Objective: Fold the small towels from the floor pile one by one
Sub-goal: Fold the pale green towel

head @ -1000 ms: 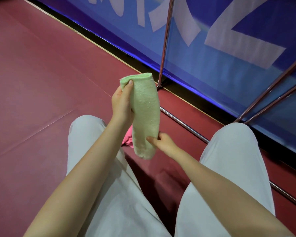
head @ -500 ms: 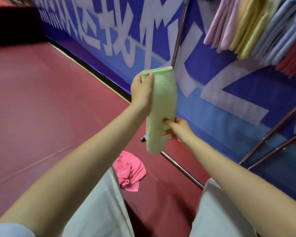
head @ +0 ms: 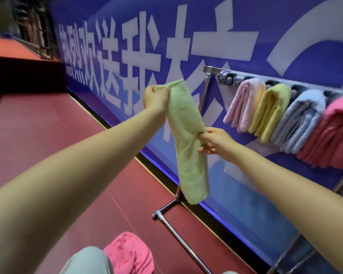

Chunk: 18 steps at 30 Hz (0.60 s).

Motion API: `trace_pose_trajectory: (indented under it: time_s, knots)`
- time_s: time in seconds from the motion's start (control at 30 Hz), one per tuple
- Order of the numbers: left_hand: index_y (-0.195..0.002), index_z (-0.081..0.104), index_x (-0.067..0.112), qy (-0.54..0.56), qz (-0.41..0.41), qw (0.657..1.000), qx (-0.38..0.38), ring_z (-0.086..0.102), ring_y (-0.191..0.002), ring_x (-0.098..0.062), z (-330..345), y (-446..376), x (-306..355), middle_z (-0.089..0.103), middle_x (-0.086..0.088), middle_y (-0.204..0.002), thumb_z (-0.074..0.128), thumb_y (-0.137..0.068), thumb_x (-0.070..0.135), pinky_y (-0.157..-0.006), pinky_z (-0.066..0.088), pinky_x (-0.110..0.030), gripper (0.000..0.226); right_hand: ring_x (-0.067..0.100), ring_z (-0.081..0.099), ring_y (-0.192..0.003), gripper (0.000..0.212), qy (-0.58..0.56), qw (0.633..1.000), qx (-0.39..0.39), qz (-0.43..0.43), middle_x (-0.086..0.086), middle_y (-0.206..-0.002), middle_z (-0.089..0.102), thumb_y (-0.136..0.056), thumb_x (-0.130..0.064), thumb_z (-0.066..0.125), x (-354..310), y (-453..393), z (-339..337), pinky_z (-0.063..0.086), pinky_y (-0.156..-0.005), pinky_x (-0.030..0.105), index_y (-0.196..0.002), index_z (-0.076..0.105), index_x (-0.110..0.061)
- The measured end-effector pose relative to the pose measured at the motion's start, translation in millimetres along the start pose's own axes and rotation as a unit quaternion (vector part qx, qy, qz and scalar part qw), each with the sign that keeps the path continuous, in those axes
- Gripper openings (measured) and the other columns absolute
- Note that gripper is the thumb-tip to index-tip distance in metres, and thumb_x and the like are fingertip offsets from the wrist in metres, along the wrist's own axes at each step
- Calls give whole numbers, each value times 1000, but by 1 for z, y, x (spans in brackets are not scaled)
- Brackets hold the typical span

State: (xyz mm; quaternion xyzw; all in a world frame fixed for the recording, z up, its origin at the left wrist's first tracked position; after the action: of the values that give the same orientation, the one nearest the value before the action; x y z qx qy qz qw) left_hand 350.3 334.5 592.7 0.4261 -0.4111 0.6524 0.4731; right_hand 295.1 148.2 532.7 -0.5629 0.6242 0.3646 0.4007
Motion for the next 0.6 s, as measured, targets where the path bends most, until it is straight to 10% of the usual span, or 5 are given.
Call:
trace_pose_trajectory:
  time_s: [0.6]
  knots:
    - [-118,53,21,-51,101,993,-25,53,-83,-7,87,-119,23,55,5,-103,50,-93,15,-64,44,-20,26,11,65,-53,14,158,986,-10,-56,1,-75,68,-97,-17,45,-111,-124,-101,33,-41,17,-89,57,-15]
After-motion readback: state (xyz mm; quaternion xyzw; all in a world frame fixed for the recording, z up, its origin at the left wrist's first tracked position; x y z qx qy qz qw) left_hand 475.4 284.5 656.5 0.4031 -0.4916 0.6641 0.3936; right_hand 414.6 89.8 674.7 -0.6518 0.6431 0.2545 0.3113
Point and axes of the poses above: each hand's wrist, its own y-axis away from the middle knuckle, its own z-axis out of the palm, x = y × z, the point moved 4 cm from there along -y, towards the middle knuckle
